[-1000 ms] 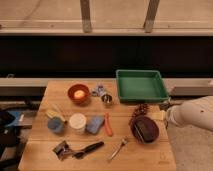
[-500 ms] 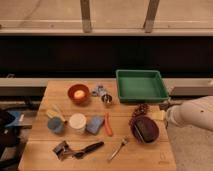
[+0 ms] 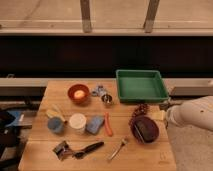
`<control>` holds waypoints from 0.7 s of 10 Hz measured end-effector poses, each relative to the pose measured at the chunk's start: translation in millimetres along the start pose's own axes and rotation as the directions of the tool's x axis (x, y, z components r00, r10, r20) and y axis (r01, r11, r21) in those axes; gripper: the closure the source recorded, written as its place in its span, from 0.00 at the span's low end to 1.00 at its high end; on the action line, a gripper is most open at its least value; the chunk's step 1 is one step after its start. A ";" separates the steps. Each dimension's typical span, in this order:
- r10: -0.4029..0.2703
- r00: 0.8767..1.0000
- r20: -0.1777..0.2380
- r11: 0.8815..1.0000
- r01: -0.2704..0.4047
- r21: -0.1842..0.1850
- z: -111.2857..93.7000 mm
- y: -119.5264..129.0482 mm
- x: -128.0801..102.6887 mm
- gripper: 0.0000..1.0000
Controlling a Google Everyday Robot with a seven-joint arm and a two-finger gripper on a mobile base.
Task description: Place apple in tray
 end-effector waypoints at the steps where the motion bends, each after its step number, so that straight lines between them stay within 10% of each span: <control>1: 0.000 1.000 0.000 1.000 0.000 0.000 0.0 0.0 0.0 0.21; 7: -0.015 1.000 0.000 1.000 0.015 -0.008 -1.9 2.0 -4.6 0.21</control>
